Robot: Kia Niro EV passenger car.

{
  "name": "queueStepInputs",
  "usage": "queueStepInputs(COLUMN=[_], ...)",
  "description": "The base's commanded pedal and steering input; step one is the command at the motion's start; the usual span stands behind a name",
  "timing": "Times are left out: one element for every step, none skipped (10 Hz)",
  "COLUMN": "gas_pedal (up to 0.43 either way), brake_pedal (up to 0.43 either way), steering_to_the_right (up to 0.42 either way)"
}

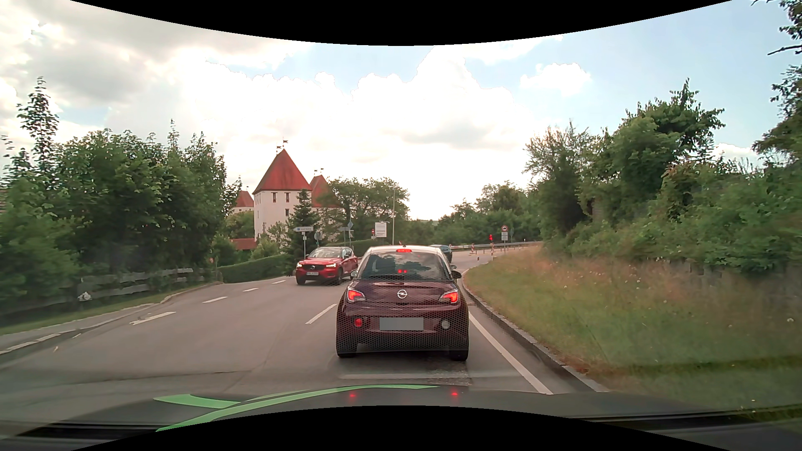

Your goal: Follow the waypoints while adhering to traffic rules and regulations

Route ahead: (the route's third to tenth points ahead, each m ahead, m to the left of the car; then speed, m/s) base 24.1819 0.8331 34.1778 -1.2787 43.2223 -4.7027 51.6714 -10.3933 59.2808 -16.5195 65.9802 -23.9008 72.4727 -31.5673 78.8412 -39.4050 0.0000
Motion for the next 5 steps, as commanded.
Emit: queueStepInputs(gas_pedal=[0.000, 0.000, 0.000, 0.000, 0.000], brake_pedal=[0.293, 0.293, 0.293, 0.293, 0.293], steering_to_the_right=[0.027, 0.027, 0.027, 0.027, 0.027])
